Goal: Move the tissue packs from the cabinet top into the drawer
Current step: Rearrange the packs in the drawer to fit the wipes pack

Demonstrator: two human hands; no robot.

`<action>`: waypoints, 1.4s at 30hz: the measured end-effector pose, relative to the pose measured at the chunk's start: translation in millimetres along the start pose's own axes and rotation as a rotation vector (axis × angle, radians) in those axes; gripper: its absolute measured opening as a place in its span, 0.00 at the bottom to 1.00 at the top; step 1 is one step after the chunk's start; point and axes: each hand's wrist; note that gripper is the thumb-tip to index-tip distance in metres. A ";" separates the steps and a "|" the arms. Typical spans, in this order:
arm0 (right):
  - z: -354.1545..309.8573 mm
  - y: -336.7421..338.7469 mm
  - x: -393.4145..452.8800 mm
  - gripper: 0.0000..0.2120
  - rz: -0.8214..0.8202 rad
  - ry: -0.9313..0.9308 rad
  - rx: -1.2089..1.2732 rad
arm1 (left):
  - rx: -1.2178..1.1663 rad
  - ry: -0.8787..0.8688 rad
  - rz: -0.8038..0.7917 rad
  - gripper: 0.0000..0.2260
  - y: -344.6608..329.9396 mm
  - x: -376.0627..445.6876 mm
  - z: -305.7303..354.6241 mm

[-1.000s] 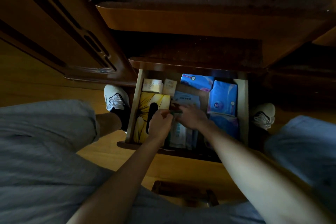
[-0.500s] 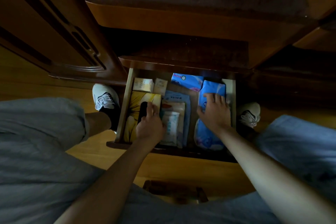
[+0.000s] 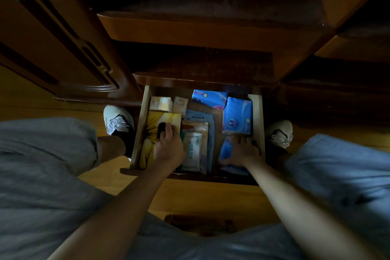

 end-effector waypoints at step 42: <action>1.9 55.3 75.6 0.47 0.266 0.040 -0.108 | -1.185 0.350 0.096 0.25 17.5 18.2 -17.5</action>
Point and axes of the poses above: each hand's wrist, its own x-axis towards the middle knuckle, its own y-axis out of the back of the hand, z = x × y, and after that the axes turned 3 degrees about -z, right-handed
